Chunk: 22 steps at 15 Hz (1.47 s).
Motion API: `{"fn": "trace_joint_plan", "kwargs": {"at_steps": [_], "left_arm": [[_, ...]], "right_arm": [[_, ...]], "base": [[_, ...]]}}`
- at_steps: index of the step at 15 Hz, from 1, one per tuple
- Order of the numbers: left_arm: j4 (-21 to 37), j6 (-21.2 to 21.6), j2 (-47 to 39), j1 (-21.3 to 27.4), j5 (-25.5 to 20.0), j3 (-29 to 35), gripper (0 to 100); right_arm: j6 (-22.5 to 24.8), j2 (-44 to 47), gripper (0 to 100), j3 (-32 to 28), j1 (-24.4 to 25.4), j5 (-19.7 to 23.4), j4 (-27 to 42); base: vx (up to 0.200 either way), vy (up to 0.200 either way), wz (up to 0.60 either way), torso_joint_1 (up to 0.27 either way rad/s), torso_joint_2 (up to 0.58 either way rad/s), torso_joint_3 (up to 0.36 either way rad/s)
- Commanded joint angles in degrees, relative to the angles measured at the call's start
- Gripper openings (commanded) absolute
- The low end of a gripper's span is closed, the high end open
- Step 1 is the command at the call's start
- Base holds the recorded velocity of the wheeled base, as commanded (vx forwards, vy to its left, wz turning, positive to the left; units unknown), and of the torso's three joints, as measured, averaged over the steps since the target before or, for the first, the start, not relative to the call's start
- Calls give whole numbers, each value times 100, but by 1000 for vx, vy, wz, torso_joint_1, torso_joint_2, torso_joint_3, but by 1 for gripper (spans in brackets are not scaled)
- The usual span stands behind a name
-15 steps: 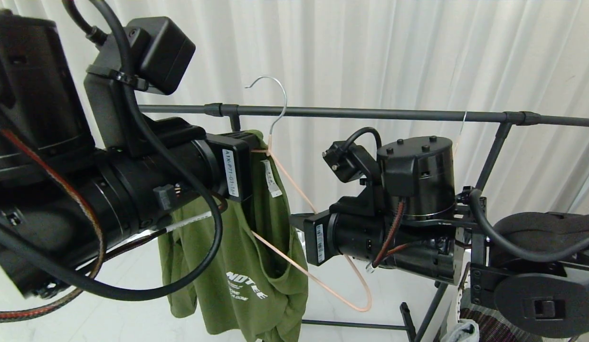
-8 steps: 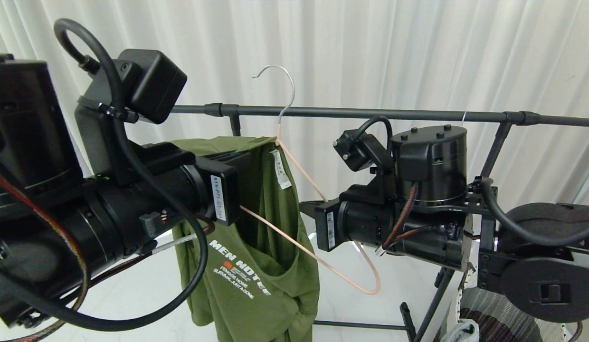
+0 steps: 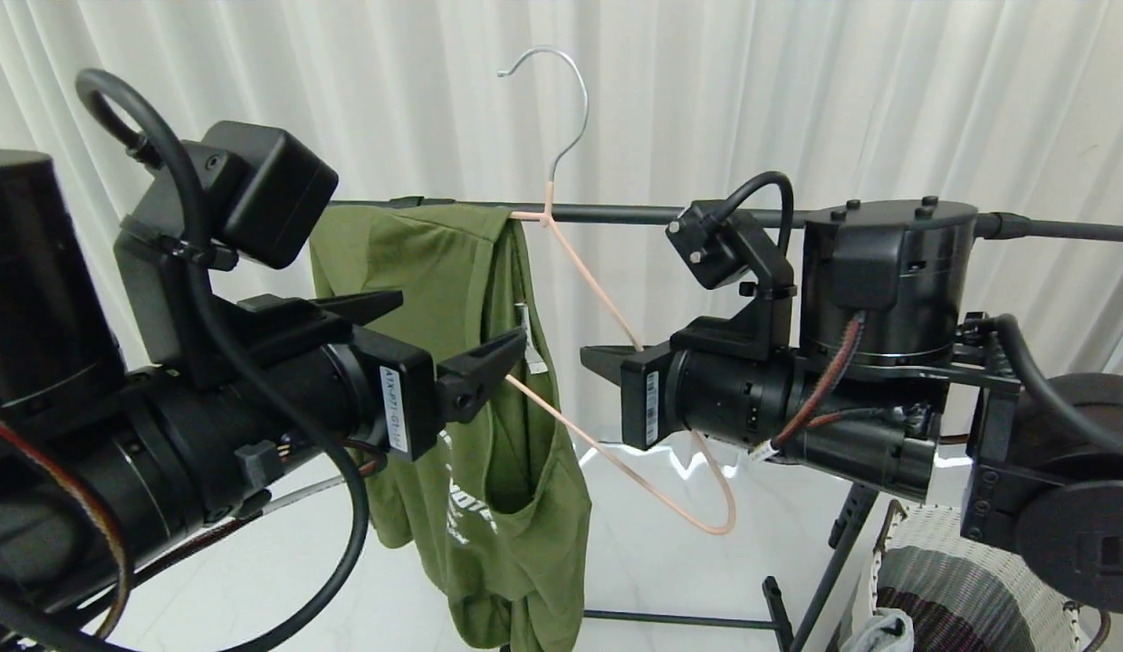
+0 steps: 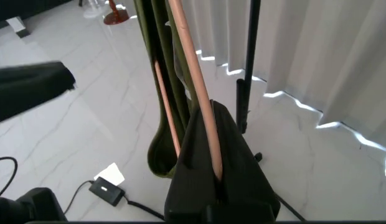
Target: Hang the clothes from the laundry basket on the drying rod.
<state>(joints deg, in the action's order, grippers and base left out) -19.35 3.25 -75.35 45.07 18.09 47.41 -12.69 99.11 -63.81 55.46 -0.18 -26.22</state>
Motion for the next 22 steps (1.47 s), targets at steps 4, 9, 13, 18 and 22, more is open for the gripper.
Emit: {"fn": "trace_joint_plan", "kwargs": {"at_steps": [4, 9, 13, 18, 22], "left_arm": [[-8, 448, 381, -130, 1, -382, 100], [-8, 1529, 873, -789, -482, -883, 100], [1, 2742, 794, -1387, -1493, -1050, 100], [1, 3770, 539, -1325, -1625, -751, 100], [1, 3735, 328, -1088, -1642, -338, 100]], "right_arm": [[47, -384, 0, 149, -35, -17, 12], [531, -955, 0, 1002, -272, 45, 38], [917, -1394, 0, 1749, -246, 229, 3], [979, -1491, 0, 1828, -219, 238, 12], [1155, -1324, 0, 1775, -184, 396, 3]], "base": [[0, 0, 0, 0, 0, 0], [0, 0, 0, 0, 0, 0], [0, 0, 0, 0, 0, 0], [0, 0, 0, 0, 0, 0], [0, 0, 0, 0, 0, 0]]}}
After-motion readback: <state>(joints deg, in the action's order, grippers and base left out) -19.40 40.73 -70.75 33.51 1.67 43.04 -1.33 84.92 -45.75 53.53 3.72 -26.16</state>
